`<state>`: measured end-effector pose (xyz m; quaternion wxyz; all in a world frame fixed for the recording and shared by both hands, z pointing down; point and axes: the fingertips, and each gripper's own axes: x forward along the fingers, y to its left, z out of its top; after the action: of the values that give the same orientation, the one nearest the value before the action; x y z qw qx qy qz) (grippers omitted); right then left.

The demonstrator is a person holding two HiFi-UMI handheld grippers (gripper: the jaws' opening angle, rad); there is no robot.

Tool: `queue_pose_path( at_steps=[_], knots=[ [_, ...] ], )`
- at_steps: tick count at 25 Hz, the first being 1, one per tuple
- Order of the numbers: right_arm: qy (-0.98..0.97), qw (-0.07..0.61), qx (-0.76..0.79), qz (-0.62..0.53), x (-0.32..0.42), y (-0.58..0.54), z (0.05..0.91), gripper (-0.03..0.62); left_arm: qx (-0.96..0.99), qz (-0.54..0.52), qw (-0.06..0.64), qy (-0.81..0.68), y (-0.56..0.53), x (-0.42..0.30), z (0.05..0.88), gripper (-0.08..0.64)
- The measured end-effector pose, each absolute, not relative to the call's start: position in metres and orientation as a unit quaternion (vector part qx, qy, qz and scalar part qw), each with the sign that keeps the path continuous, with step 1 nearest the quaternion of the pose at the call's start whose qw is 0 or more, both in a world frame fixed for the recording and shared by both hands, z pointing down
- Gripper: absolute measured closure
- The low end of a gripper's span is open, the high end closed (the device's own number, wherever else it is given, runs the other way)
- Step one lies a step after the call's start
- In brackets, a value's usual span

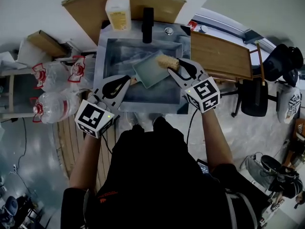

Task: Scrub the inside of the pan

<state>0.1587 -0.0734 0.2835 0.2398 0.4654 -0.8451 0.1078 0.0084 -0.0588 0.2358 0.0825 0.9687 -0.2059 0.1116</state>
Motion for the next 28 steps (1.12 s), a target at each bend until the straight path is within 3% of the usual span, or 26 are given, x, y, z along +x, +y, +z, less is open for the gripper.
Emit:
queue_pose_path(
  at_steps=[14, 28],
  knots=[
    [-0.839, 0.159, 0.506, 0.125, 0.162, -0.05, 0.248, 0.413, 0.973, 0.104, 0.07, -0.194, -0.051, 0.002, 0.222, 0.534],
    [-0.854, 0.127, 0.485, 0.137, 0.156, -0.045, 0.239, 0.413, 0.969, 0.102, 0.081, -0.208, -0.055, 0.01, 0.224, 0.534]
  ],
)
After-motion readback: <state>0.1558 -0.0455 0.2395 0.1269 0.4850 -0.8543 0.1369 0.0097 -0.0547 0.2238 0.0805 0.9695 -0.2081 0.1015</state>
